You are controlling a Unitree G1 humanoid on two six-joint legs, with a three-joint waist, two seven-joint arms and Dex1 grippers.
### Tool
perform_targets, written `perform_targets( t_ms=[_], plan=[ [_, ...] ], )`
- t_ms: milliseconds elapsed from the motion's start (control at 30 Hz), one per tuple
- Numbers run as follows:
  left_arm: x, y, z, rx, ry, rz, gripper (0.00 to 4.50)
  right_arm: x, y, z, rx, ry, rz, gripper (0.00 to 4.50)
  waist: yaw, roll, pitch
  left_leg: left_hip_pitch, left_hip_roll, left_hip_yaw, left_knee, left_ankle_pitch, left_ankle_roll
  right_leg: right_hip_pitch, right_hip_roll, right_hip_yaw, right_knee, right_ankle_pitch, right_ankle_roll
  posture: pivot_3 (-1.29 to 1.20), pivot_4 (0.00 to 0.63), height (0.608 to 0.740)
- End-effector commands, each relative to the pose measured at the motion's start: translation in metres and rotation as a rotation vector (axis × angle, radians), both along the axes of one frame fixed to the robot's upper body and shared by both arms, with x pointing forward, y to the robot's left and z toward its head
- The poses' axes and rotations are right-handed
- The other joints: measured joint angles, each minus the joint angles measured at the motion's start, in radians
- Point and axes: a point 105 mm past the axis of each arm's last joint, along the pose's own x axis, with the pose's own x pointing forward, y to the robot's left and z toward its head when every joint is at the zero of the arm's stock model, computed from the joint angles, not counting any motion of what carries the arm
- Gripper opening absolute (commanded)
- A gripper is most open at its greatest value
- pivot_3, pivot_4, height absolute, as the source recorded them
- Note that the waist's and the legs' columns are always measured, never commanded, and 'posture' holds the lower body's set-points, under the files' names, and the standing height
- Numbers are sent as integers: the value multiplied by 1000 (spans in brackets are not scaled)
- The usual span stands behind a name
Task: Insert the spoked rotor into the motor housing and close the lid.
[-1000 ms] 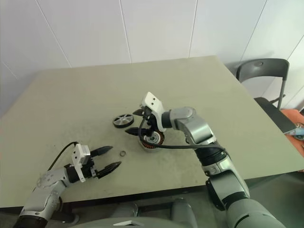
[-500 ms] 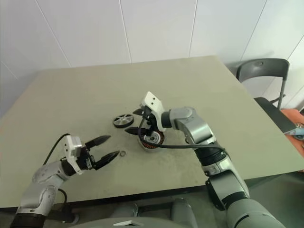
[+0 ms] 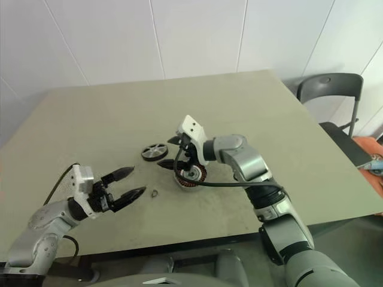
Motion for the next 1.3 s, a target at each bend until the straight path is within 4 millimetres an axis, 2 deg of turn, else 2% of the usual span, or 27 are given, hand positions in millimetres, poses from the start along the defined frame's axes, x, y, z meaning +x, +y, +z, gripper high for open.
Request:
perform_targets(
  t_ms=[33,200,467,833,1100,1300],
  plan=[
    [2,-2,-13,53,-7,-20,4500,2,3,16,35,-56,6,4469,0,0,0,0,0,0,0,0,0,0,0,0,0,0,0,0,0,740],
    [0,-7,-27,62,6,-47,4500,3,2,17,35,-57,0,4469,2,0,0,0,0,0,0,0,0,0,0,0,0,0,-1,0,0,740],
    [-5,-12,-37,76,16,-62,4500,3,3,20,48,-66,-4,4469,3,0,0,0,0,0,0,0,0,0,0,0,0,0,0,0,0,740],
    [-3,-8,-60,116,65,-46,4500,4,6,24,66,-72,-9,4469,5,4,-2,0,0,0,0,0,0,0,0,0,0,0,0,0,0,740],
    [-4,-9,-63,123,51,-60,4500,4,6,23,62,-73,-13,4469,4,8,-4,2,1,0,0,0,0,2,0,0,1,1,-1,0,0,740],
    [-1,-11,-49,86,4,-51,4500,4,7,21,61,-71,-12,4469,5,8,-4,2,1,0,0,0,-1,1,0,0,1,1,-1,0,0,740]
  ],
)
